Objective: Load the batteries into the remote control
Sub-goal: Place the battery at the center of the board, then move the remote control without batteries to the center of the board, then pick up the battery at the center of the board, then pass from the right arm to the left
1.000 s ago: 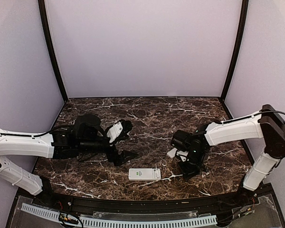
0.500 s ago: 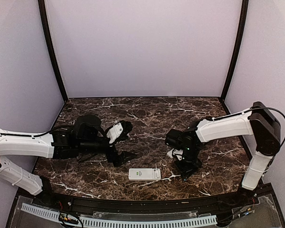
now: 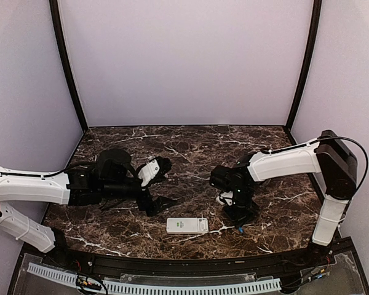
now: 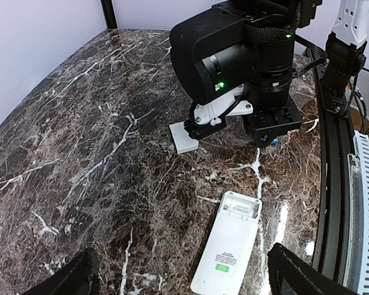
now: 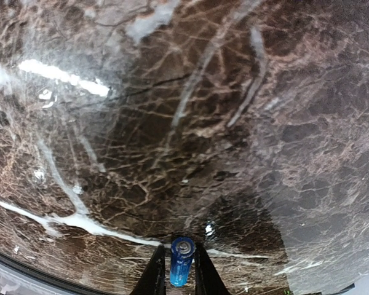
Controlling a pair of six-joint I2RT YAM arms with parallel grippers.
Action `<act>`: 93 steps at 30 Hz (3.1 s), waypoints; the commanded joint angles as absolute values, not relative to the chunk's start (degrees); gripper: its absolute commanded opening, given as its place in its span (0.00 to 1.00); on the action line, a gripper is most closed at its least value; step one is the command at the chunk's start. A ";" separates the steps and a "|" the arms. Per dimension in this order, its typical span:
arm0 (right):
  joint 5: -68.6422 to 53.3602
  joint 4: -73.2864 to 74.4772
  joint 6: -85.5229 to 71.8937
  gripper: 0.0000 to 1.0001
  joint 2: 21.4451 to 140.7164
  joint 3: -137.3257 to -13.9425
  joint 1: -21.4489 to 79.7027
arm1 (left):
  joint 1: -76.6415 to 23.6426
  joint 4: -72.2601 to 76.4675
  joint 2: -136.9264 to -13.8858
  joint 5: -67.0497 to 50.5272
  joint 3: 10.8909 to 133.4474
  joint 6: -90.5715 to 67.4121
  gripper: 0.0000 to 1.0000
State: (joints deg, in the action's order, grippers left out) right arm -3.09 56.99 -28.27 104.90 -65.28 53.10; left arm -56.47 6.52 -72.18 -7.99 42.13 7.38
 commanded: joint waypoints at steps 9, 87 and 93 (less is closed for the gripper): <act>-1.24 51.16 -25.97 0.12 110.27 -66.56 52.64 | -56.48 4.60 -72.18 -8.21 42.37 8.52 0.94; -0.98 -4.83 -40.71 0.00 65.92 -51.95 50.71 | -60.39 17.36 -87.98 -5.38 59.22 -6.61 0.63; 1.59 -6.44 -39.27 0.00 64.66 -51.11 53.06 | -58.75 25.50 -88.36 -8.78 58.93 -11.20 0.63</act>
State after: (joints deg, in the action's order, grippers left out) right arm -1.58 -2.07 -39.31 65.08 -52.07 51.59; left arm -59.81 17.50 -89.65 -6.15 59.55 -6.09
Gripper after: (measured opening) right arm 0.044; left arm 0.608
